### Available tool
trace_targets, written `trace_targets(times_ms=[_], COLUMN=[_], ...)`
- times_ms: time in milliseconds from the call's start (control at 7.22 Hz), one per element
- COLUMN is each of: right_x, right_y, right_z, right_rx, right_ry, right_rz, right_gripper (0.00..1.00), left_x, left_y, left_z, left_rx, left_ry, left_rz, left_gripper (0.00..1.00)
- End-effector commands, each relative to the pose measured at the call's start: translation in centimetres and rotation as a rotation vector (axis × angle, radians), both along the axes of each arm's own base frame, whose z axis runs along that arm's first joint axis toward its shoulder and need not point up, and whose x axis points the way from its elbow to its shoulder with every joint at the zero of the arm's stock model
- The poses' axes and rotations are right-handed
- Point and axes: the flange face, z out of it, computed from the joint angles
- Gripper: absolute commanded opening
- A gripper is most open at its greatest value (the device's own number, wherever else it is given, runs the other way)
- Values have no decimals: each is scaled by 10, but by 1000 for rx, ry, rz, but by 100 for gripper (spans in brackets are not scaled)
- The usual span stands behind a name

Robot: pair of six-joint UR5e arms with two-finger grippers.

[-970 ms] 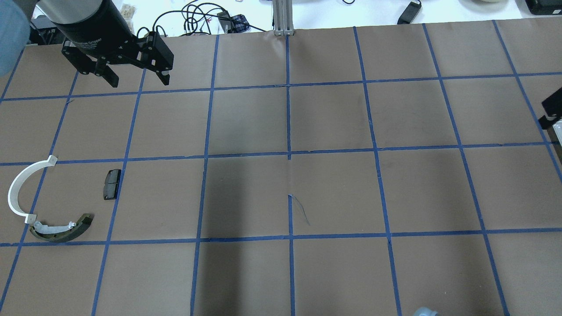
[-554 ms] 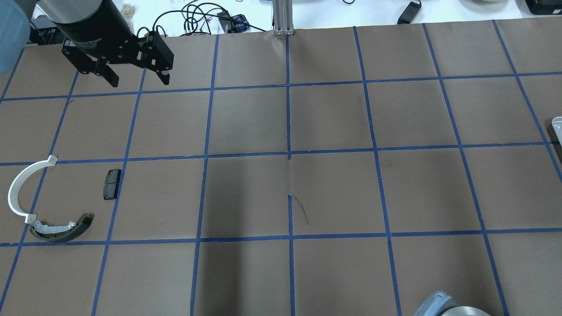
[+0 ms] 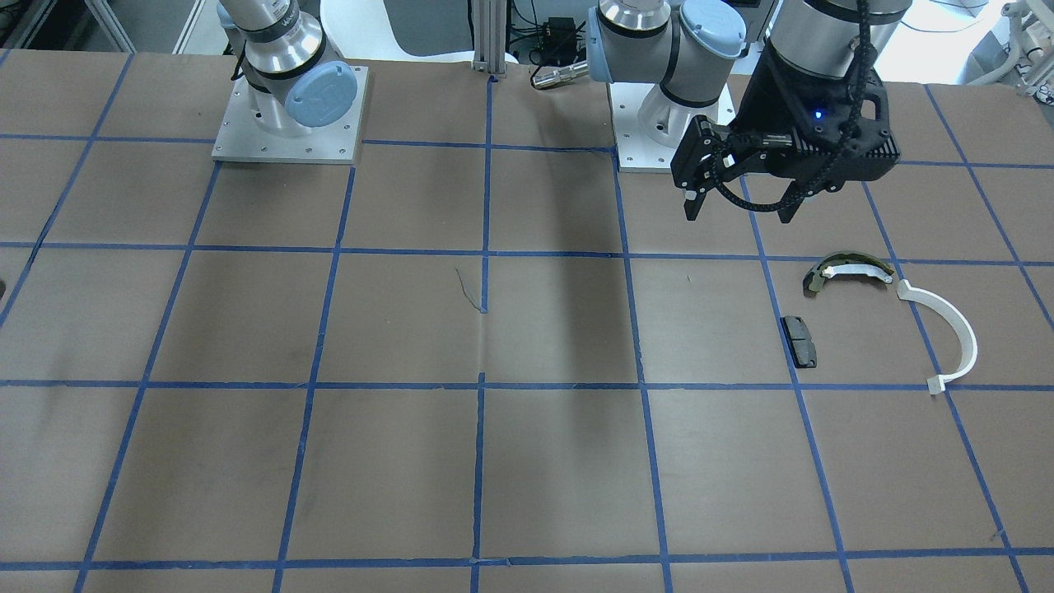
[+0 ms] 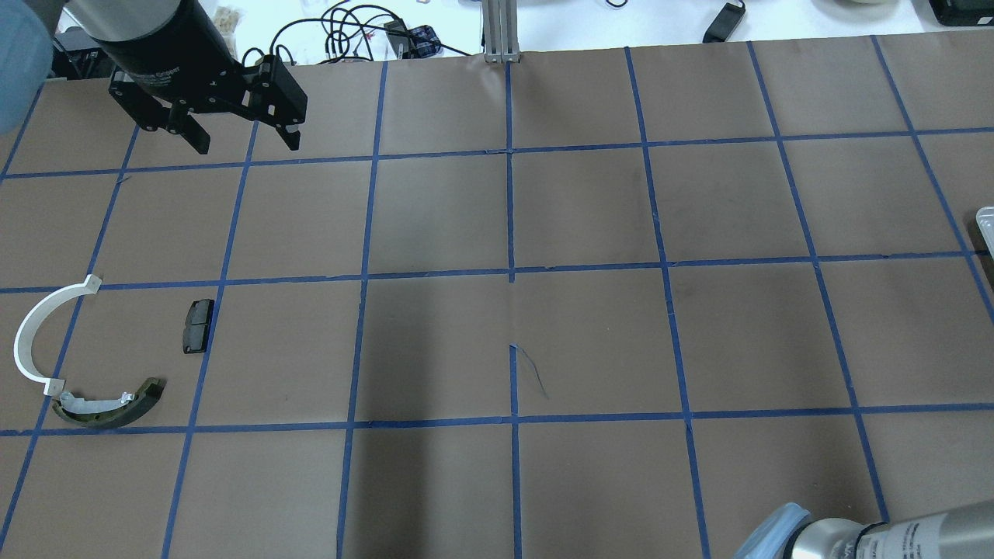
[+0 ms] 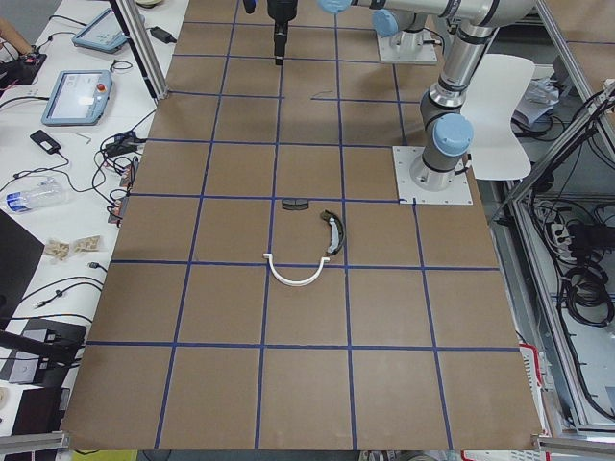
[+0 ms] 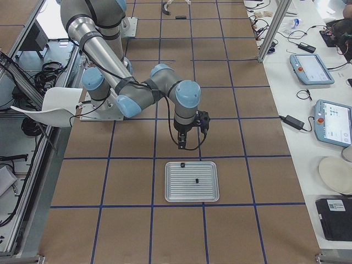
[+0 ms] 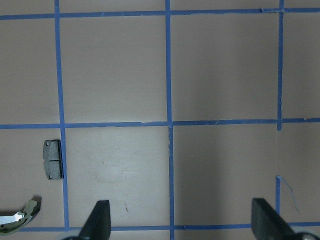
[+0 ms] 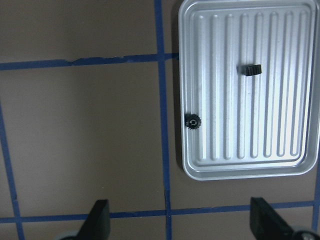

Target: Place bearing gear from tray to pile

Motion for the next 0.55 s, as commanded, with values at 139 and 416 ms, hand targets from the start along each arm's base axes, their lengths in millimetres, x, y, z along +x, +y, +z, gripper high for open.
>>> trace_targets(times_ms=[139, 416], right_x=[-76, -83], right_y=[-36, -42], right_z=[-64, -90], right_rx=[35, 33], right_ry=[-34, -25], right_rz=[-110, -228], right_gripper=[100, 100], left_x=[0, 0], left_y=[0, 0], left_z=[-1, 0], left_rx=[1, -2], left_ry=[0, 2], left_rz=[1, 1], left_gripper=[100, 100])
